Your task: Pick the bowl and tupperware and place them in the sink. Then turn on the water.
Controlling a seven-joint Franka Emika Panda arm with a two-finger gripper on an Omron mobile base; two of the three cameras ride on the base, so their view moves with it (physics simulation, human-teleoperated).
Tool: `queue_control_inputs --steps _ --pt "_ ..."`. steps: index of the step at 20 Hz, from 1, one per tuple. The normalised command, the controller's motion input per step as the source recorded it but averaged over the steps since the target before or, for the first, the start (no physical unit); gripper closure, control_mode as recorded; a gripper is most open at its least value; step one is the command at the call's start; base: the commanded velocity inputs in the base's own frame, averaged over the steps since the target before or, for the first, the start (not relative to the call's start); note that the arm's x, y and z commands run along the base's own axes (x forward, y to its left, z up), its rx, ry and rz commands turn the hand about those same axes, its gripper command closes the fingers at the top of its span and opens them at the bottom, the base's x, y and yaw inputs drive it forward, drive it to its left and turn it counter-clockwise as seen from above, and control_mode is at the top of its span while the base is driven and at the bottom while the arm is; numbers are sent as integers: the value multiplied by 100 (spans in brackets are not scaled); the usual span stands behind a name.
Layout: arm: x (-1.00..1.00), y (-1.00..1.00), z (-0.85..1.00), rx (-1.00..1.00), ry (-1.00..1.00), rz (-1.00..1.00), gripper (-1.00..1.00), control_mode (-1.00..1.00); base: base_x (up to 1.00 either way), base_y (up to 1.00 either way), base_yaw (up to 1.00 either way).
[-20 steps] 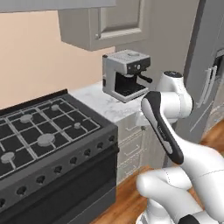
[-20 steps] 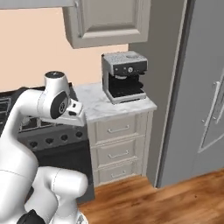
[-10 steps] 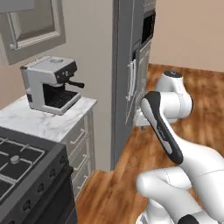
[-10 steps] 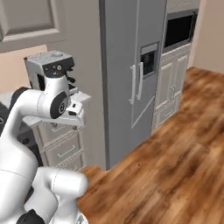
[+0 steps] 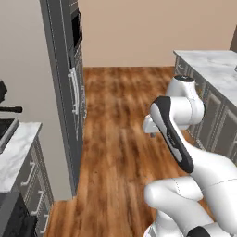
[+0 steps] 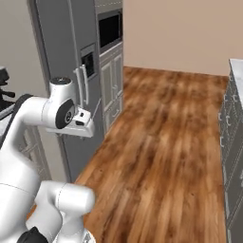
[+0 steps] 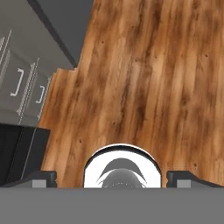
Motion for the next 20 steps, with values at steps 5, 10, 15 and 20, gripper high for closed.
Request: queue_control_inputs --steps 5,10,15,20 --pt "0 0 0 0 0 0 -100 100 51 2 -29" --pt "0 0 0 0 0 0 -100 100 93 0 -6" --pt "0 0 0 0 0 0 -100 100 93 0 -7" --pt "0 0 0 0 0 0 -100 100 58 -21 -22"
